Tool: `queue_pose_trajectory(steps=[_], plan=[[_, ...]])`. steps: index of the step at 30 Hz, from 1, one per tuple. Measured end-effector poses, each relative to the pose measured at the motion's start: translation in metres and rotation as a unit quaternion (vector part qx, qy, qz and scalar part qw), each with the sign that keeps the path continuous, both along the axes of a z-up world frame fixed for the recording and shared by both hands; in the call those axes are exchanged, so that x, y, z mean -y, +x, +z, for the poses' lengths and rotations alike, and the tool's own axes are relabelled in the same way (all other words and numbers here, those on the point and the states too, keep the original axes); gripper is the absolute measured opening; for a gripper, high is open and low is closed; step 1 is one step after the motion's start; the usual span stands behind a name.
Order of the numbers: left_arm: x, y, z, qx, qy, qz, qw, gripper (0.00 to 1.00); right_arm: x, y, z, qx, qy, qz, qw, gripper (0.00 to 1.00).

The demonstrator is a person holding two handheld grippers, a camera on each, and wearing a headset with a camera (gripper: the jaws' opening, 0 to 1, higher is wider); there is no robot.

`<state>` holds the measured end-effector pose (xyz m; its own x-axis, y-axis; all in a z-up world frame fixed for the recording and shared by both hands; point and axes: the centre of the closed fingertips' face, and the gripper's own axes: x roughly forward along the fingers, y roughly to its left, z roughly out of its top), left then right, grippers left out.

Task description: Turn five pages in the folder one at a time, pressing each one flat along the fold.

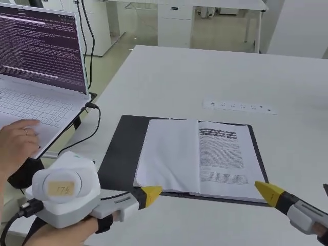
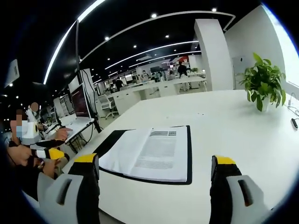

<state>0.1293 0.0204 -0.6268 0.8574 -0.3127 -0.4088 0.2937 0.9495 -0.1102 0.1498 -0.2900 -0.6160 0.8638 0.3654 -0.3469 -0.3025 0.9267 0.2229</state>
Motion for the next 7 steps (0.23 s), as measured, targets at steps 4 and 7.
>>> queue_pose_trajectory(steps=[4,7], plan=[[0.0009,-0.0014,0.0007,0.000,-0.001,0.000,1.0000,0.99,0.0008,-0.0013,-0.0013,-0.001,-0.006,0.003,1.0000,1.00],[0.0021,-0.0033,0.0014,0.001,-0.001,-0.001,1.0000,0.99,0.0018,-0.0028,-0.0039,-0.009,-0.006,0.002,0.9999,1.00]])
